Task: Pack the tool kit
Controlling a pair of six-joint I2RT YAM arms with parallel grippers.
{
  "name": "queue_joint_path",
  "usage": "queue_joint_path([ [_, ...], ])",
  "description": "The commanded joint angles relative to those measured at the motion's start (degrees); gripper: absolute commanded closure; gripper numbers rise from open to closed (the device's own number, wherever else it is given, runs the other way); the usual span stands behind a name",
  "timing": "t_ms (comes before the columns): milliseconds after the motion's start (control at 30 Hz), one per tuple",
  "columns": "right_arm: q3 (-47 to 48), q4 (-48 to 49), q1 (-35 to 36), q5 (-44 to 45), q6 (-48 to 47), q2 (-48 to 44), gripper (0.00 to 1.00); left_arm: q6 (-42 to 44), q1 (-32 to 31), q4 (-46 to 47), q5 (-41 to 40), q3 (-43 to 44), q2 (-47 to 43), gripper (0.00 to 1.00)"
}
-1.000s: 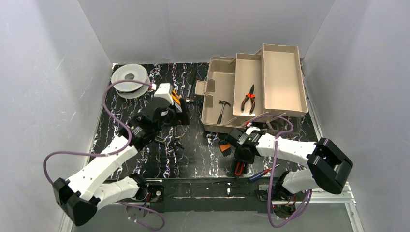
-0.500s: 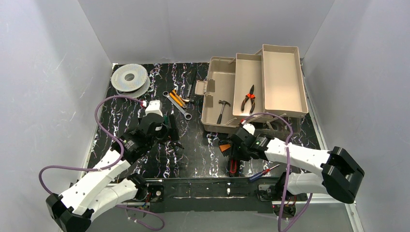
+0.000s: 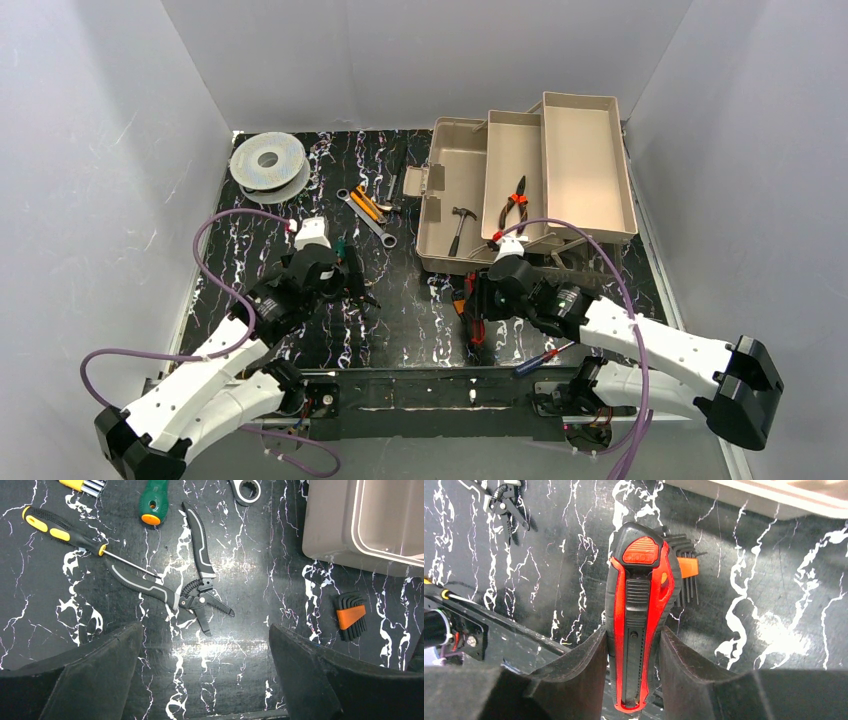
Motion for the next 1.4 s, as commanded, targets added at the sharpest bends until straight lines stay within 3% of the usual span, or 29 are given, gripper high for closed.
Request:
queue_joint_path([
  [0,4.5,3.0,0.3,-0.5,-9.5,-0.1,0.99,-1.7,0.4,-0.8,-2.6,-0.9,-2.0,0.02],
  [233,5.9,10.1,0.2,-4.1,-17.1,-5.5,0.99,-2.6,0.4,-1.2,-3.9,-1.2,-3.2,0.02],
  [467,17.5,2.4,-1.1,3.9,-24.2,-1.4,0.99,-3.9,0.4,-0.6,-3.2,-2.6,-3.7,0.02],
  [733,28.0,-0.9,-14.6,-5.9,-28.7,4.5,0.99,-5.3,0.4,0.3,-2.0,-3.9,-3.4,0.02],
  [967,41.0,-10.4,-23.0,-11.2,-30.1,16.7,0.99,-5.0,0.4,0.7,-3.3,-4.1,-3.9,0.02],
  [1367,56.6,-14.5,-24.1,-15.5,-29.5,33.5,0.99,-5.9,0.4,1.4,-5.3,-3.8,0.4,0.02],
])
